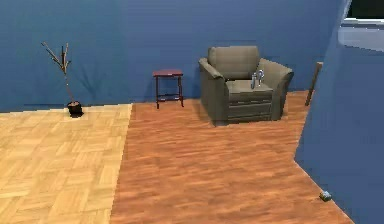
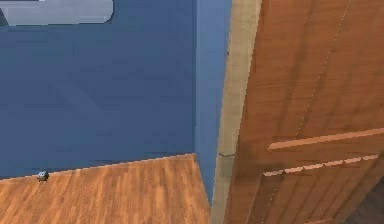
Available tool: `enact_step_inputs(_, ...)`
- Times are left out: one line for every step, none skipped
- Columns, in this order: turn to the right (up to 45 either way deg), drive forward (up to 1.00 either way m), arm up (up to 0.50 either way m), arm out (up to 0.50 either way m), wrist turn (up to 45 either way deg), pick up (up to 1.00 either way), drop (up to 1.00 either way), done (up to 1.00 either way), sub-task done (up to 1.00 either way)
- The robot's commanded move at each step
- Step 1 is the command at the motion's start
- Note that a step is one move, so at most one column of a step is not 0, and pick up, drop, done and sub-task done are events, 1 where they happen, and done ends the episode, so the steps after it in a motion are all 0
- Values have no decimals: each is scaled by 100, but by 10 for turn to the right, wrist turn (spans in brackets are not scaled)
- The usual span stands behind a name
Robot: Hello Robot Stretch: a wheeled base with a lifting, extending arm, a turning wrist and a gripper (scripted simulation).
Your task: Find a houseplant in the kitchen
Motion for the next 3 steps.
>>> enact_step_inputs(0,15,0,0,0,0,0,0,0)
enact_step_inputs(-210,0,0,0,0,0,0,0,0)
enact_step_inputs(0,100,0,0,0,0,0,0,0)
